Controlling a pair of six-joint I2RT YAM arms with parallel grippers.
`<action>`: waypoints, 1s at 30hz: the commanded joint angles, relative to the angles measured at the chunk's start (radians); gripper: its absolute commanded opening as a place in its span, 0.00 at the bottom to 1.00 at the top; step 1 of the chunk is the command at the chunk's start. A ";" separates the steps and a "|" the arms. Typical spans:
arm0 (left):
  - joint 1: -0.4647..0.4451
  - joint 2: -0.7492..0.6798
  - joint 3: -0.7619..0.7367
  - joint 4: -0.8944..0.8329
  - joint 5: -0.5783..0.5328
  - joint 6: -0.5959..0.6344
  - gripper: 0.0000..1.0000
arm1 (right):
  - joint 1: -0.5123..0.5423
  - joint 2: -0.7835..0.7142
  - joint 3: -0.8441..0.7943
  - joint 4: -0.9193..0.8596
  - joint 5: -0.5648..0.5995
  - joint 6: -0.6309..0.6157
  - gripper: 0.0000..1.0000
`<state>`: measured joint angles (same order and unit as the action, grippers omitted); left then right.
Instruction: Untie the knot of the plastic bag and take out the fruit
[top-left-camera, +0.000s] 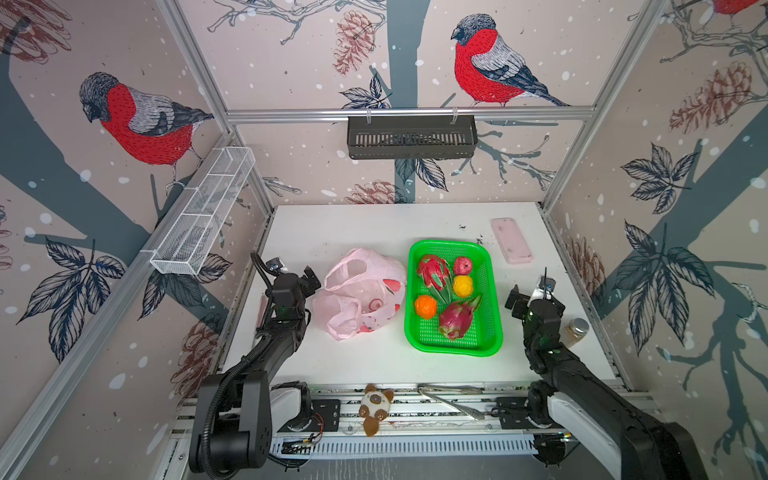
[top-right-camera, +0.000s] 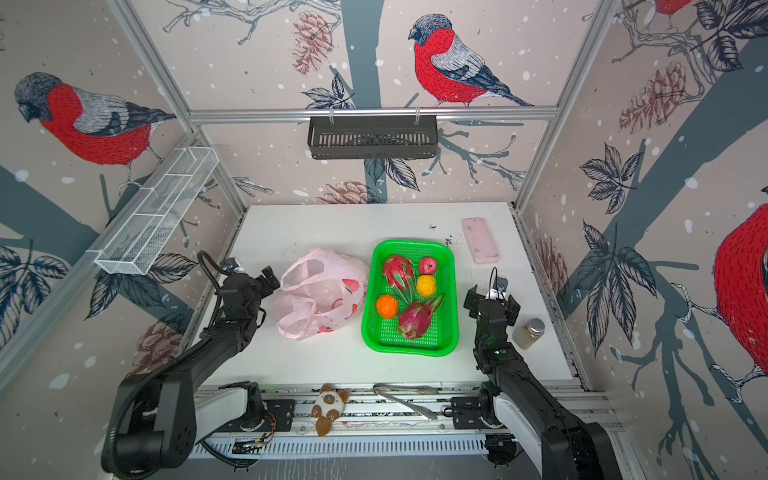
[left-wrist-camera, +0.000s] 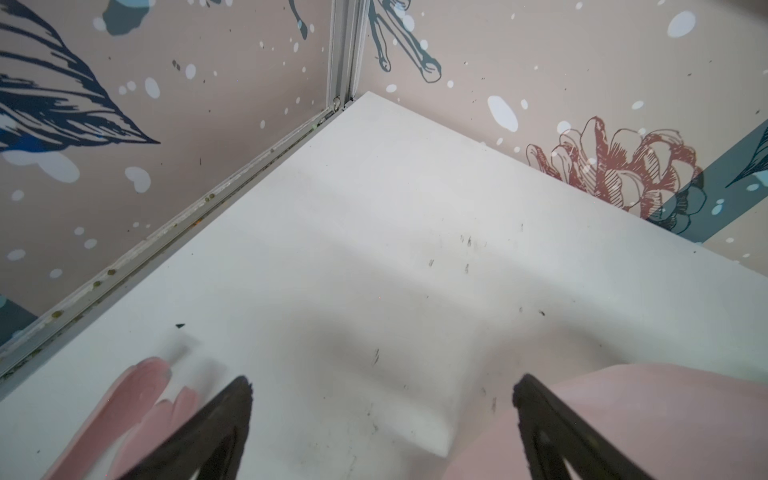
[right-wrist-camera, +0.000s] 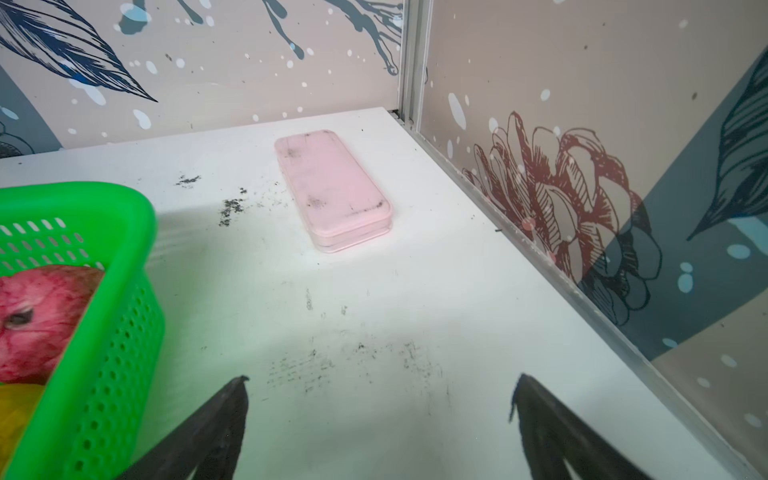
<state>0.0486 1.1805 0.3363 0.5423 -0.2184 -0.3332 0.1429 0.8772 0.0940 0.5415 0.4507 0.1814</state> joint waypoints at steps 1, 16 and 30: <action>-0.002 0.046 -0.053 0.307 0.002 0.055 0.98 | -0.032 0.067 -0.035 0.359 -0.056 -0.033 1.00; -0.050 0.157 -0.218 0.771 0.082 0.301 0.99 | -0.088 0.651 0.026 0.928 -0.178 -0.106 1.00; -0.046 0.366 -0.164 0.861 0.057 0.276 0.99 | -0.095 0.622 0.131 0.674 -0.153 -0.077 1.00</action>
<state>0.0010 1.5528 0.1265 1.4345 -0.1574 -0.0540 0.0452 1.5002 0.2176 1.2320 0.2859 0.1020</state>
